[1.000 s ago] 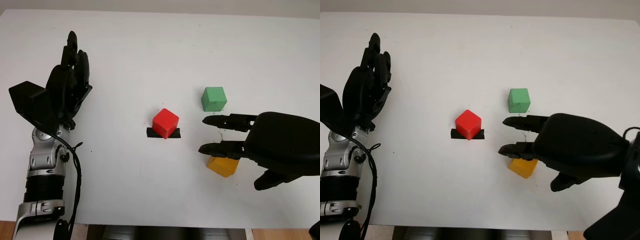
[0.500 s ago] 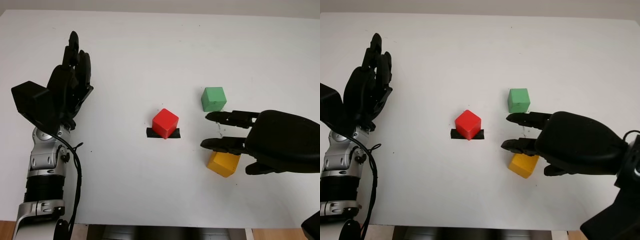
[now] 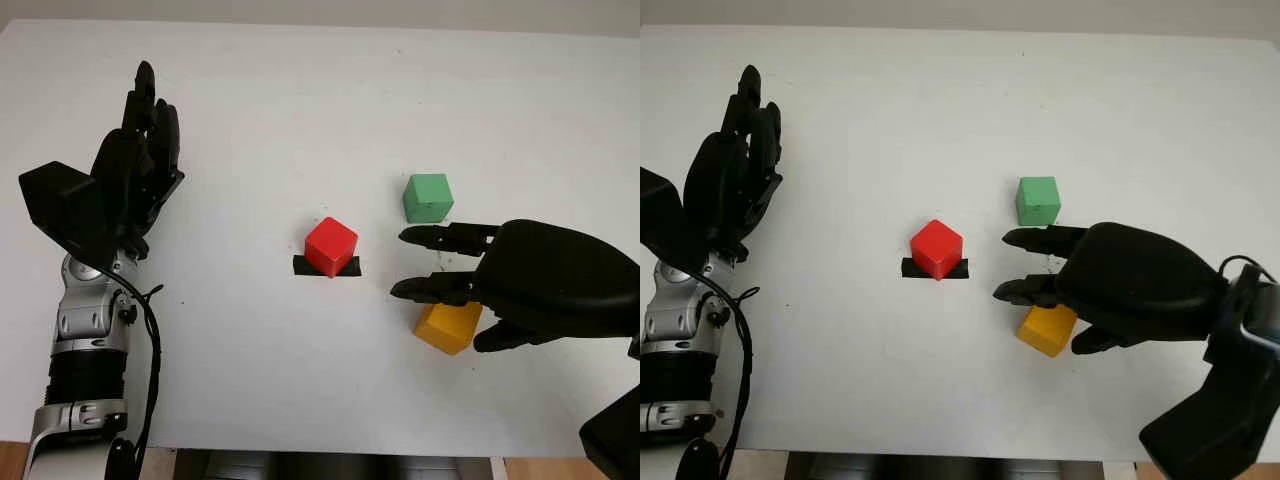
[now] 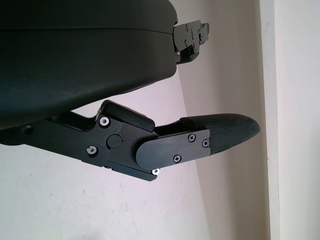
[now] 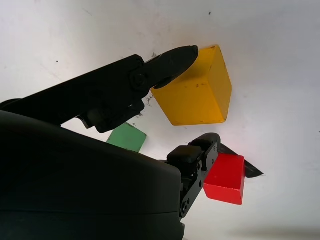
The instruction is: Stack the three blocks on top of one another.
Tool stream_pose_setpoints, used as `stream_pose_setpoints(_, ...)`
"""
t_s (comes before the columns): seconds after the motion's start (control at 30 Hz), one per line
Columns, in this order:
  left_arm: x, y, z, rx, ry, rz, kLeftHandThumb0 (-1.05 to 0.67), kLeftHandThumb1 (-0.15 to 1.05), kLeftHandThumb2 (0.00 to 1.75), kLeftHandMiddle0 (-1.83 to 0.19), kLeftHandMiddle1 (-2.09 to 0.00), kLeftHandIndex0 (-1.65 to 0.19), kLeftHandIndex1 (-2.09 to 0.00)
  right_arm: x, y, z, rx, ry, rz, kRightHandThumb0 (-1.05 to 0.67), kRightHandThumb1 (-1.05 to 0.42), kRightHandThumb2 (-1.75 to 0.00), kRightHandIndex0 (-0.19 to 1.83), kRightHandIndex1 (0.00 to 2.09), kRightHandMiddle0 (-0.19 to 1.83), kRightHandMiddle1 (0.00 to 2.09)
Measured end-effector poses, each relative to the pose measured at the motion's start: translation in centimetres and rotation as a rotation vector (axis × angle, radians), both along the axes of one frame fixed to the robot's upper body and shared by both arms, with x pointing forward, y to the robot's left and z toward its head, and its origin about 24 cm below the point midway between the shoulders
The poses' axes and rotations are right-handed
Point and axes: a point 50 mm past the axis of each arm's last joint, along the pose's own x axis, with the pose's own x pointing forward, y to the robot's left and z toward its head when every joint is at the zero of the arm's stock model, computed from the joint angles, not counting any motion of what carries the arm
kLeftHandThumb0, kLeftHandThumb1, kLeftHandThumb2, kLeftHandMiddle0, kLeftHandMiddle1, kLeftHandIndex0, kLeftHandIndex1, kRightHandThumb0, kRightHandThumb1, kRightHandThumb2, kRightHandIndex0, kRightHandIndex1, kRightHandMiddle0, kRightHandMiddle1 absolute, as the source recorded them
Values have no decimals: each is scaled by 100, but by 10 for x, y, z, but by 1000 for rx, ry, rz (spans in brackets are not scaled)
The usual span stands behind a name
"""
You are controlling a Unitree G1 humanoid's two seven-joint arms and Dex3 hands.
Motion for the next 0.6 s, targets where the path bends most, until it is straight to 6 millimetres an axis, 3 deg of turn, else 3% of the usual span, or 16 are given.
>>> stream_pose_setpoints(0.3, 0, 0, 0, 0, -3, 5, -78, 105, 62, 19, 0, 19, 0, 4, -1, -2, 25, 2, -1, -40, -87, -7, 28, 8, 72, 19)
stream_pose_setpoints(0.33, 0, 0, 0, 2, -4, 6, -78, 105, 63, 19, 0, 19, 0, 5, -1, -2, 31, -2, 1, -38, -88, -6, 29, 8, 74, 24)
stream_pose_setpoints(0.43, 0, 0, 1, 17, -10, 16, -78, 105, 62, 19, 0, 19, 0, 6, -2, -2, 43, -24, 6, -31, -92, -6, 35, 7, 63, 80)
stream_pose_setpoints(0.6, 0, -1, 0, 27, -19, 17, -78, 105, 62, 19, 0, 19, 0, 9, -2, 1, 31, -64, 8, -33, -89, -5, 41, 8, 64, 102)
